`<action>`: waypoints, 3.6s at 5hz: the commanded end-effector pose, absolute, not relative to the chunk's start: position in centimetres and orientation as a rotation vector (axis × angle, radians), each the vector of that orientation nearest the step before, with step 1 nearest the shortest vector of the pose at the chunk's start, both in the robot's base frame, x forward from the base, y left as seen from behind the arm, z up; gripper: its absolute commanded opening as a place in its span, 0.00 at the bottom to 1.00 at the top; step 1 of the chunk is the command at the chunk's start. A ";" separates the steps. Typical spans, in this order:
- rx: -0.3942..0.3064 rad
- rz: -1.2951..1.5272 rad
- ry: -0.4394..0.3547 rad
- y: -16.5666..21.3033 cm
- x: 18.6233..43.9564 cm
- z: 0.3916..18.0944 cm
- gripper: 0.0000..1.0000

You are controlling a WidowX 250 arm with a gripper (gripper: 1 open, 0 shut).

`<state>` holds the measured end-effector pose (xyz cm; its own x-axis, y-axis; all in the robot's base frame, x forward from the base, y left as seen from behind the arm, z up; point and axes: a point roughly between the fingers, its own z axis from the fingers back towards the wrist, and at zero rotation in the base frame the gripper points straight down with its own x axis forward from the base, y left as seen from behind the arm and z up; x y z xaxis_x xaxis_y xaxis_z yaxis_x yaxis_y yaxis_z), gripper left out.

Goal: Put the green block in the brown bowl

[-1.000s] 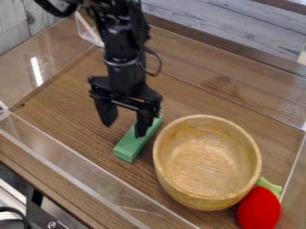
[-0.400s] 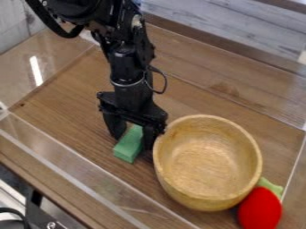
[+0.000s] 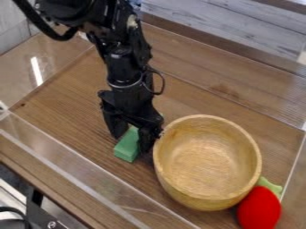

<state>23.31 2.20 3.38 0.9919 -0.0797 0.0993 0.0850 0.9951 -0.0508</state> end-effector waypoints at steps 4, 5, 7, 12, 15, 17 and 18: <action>-0.006 0.219 -0.168 3.6 24.6 3.0 1.00; -0.001 0.229 -0.170 4.6 25.1 3.0 1.00; 0.009 0.281 -0.167 5.4 25.6 4.2 0.00; -0.030 0.402 -0.188 -7.3 24.0 7.6 0.00; -0.114 0.397 -0.212 -12.2 25.8 5.6 0.00; -0.107 0.464 -0.221 -13.2 26.3 6.6 0.00; -0.099 0.507 -0.229 -13.2 26.5 7.2 0.00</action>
<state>25.67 -12.22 5.71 0.8541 0.4946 0.1611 -0.4847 0.8691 -0.0986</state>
